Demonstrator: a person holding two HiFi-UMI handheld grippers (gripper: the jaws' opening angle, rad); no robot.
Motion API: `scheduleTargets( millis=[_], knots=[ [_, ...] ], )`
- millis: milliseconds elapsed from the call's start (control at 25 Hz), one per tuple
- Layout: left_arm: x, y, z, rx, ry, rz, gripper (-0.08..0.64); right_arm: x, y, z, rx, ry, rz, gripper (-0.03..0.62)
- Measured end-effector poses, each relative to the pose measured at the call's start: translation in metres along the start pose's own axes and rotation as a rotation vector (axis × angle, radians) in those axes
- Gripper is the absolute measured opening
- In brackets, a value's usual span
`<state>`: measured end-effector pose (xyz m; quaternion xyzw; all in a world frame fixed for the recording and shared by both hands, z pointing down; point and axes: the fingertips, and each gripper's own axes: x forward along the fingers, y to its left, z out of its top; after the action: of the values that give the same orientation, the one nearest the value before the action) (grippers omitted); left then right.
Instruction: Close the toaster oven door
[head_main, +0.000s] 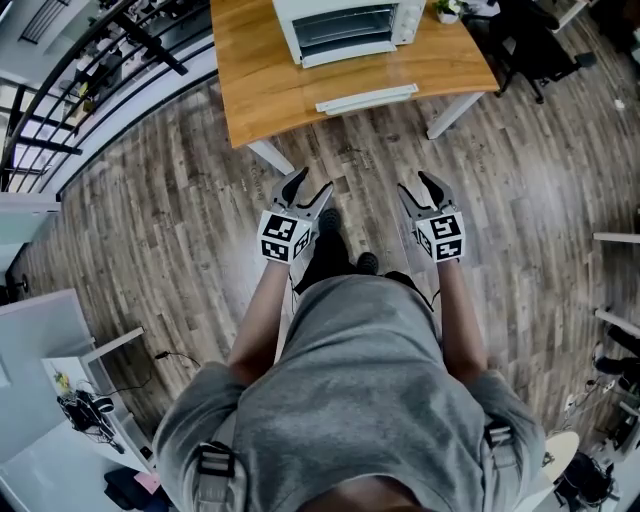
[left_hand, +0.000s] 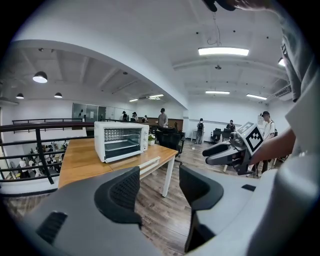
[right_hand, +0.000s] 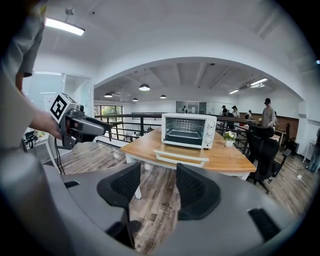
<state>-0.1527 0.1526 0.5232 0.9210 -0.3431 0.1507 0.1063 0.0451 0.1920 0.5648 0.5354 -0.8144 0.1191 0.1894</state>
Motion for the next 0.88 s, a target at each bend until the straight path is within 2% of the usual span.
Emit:
scheduleTargets(
  millis=[880],
  knots=[
    [0.083,0.109,0.025,0.003,0.045,-0.138,0.247,0.091,-0.038,0.038,0.055,0.059,-0.129,0.227]
  ],
)
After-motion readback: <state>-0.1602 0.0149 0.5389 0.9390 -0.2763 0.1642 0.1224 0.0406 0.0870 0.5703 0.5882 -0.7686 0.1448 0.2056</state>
